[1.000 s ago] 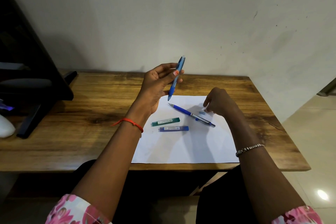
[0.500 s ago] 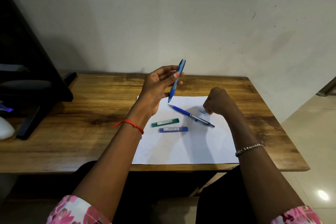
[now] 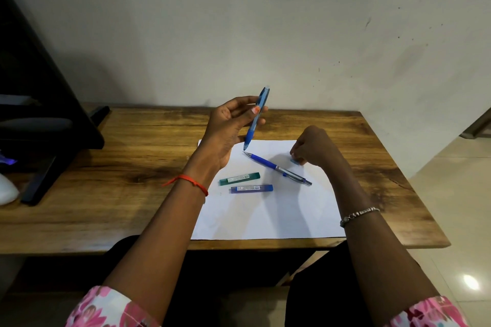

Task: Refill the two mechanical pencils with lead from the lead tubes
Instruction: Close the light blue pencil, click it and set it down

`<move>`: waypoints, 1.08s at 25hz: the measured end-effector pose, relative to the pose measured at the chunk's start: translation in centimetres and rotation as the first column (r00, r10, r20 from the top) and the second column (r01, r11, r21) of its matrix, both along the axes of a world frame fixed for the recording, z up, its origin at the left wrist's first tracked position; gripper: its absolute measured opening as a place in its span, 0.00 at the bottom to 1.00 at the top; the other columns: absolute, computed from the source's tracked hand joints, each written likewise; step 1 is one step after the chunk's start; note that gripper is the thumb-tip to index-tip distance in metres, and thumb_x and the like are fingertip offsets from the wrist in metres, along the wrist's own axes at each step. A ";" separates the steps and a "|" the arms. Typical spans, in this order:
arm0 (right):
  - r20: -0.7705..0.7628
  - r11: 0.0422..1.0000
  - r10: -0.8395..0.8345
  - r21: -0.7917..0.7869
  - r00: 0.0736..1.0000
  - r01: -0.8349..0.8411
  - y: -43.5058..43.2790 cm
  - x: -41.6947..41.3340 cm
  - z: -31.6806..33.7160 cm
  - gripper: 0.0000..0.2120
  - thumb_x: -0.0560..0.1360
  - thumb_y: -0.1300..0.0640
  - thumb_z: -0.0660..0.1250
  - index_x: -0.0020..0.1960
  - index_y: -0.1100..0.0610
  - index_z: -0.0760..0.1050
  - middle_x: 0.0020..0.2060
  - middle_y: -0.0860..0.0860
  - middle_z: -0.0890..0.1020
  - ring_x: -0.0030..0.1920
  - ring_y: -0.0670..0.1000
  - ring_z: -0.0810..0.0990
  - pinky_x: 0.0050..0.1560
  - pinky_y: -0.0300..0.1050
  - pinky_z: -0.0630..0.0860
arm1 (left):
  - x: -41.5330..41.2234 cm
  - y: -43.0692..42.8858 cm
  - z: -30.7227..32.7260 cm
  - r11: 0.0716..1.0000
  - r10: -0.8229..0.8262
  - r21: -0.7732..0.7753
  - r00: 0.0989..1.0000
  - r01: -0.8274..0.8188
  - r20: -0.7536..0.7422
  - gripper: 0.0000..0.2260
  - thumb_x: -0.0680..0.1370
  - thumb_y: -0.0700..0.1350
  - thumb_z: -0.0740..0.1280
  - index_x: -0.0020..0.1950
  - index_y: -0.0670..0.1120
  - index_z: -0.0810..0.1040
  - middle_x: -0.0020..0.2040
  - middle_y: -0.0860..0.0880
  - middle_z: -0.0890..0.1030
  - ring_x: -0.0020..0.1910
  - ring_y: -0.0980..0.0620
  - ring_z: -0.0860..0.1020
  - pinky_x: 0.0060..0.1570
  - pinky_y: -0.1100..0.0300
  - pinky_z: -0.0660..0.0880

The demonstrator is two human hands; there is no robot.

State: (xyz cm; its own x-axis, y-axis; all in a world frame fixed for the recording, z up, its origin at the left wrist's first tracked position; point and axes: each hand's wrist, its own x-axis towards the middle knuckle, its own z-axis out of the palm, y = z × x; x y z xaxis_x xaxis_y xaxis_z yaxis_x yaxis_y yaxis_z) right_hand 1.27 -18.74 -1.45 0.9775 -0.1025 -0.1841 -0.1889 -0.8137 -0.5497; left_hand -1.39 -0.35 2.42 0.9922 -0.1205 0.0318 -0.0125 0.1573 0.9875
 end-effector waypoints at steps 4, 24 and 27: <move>-0.025 0.999 0.007 0.045 1.000 -0.005 -0.1 -0.1 0.3 0.08 0.69 0.71 0.67 0.46 0.72 0.80 0.43 0.67 0.83 0.42 0.63 0.83 0.45 0.51 0.80 | 0.0 -0.1 0.0 1.000 -0.002 0.004 1.000 0.002 -0.001 0.07 0.76 0.40 0.65 0.48 0.53 0.77 0.36 0.59 0.84 0.38 0.58 0.82 0.48 0.54 0.77; 0.385 0.491 -0.255 0.842 0.887 -0.225 0.9 -1.9 3.8 0.04 0.72 0.62 0.69 0.46 0.57 0.81 0.38 0.50 0.84 0.38 0.48 0.80 0.36 0.39 0.76 | 0.0 -0.3 -0.4 0.994 -0.040 0.104 0.998 0.044 -0.039 0.05 0.76 0.41 0.65 0.49 0.50 0.78 0.43 0.53 0.83 0.38 0.56 0.82 0.44 0.58 0.78; 0.412 0.488 -0.230 0.832 0.882 -0.262 1.1 -2.0 3.8 0.05 0.71 0.61 0.69 0.46 0.56 0.81 0.37 0.48 0.84 0.39 0.48 0.80 0.36 0.39 0.75 | -0.1 -0.4 -0.4 0.987 -0.064 0.143 0.998 0.067 -0.023 0.06 0.76 0.41 0.65 0.47 0.52 0.78 0.44 0.52 0.82 0.36 0.57 0.81 0.41 0.61 0.79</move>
